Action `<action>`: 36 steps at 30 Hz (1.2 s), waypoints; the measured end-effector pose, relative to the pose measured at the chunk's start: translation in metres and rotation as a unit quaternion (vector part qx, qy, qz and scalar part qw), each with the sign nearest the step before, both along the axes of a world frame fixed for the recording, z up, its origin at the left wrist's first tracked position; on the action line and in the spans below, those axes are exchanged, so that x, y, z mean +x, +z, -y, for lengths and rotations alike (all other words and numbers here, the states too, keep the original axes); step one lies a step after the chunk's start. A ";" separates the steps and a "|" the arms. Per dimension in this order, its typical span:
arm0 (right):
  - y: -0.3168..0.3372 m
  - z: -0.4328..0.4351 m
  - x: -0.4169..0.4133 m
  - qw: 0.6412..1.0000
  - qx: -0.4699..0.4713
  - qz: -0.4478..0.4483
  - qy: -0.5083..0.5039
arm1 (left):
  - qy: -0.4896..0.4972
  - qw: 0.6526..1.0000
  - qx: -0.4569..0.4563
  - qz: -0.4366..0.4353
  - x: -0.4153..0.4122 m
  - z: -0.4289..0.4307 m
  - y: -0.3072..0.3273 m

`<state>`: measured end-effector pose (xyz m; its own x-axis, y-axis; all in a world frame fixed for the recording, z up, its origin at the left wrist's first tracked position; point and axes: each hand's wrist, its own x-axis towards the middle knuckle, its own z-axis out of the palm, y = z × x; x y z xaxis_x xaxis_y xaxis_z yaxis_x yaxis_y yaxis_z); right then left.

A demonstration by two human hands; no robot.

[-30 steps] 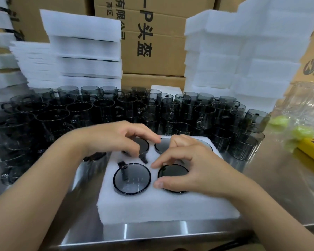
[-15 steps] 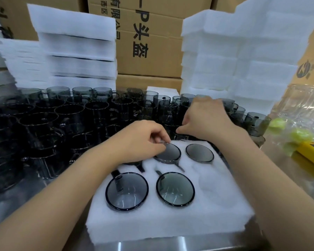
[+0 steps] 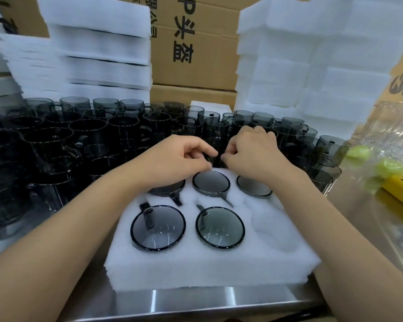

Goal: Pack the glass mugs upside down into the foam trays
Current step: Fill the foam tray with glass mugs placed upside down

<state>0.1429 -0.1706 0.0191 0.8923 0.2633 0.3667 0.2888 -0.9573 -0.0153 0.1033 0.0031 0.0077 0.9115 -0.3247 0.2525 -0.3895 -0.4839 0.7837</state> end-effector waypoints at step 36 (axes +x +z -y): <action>0.016 0.018 -0.055 0.904 0.367 0.048 0.215 | -0.044 0.987 -0.146 -0.051 0.002 -0.013 0.000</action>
<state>0.0875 -0.1883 0.0356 0.7194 0.2334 0.6542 0.6662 -0.4985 -0.5547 0.1049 0.0160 0.0076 0.9081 -0.3312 0.2562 -0.3327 -0.1993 0.9217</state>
